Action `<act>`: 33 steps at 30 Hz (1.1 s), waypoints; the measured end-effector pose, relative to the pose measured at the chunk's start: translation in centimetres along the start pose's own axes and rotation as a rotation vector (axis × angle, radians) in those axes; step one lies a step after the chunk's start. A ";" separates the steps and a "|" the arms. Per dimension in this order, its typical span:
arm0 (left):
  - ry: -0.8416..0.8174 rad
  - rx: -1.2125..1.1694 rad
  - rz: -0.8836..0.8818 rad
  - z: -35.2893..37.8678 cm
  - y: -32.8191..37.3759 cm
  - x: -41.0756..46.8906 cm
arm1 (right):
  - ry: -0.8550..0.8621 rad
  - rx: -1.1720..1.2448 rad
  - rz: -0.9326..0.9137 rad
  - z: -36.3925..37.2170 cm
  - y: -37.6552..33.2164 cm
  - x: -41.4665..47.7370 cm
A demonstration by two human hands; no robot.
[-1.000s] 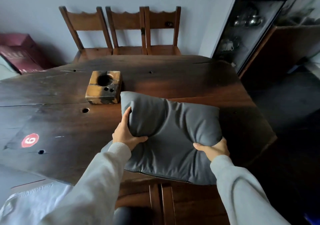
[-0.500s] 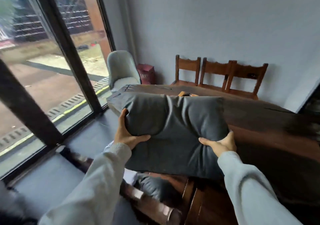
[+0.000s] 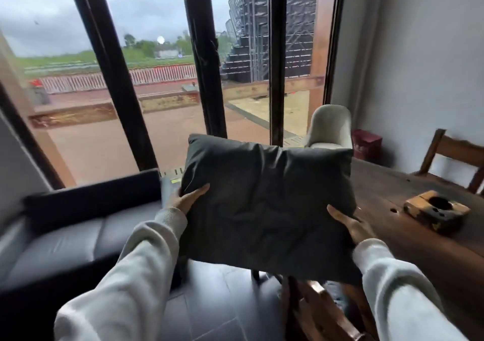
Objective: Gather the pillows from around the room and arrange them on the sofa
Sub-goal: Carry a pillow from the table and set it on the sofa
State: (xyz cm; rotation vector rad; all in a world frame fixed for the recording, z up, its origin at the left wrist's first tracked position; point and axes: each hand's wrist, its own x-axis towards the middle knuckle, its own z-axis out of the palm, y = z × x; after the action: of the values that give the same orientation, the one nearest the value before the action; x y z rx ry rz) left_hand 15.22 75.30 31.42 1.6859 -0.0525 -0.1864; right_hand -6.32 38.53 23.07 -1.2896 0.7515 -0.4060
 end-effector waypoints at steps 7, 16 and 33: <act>0.204 -0.030 0.047 -20.3 -1.8 -1.7 | -0.393 -0.119 -0.011 18.1 -1.8 0.6; 0.333 0.011 0.075 -47.2 -5.0 -4.5 | -0.736 -0.101 -0.060 42.4 -1.2 -7.5; 0.476 -0.067 0.077 -73.7 -10.0 4.0 | -0.732 -0.115 -0.210 72.8 3.7 -10.7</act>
State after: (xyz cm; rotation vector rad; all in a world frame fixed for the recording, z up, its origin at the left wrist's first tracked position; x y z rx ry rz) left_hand 29.76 148.36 29.40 1.6195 0.2417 0.2702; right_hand 36.61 98.11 29.10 -1.4955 0.0210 -0.0354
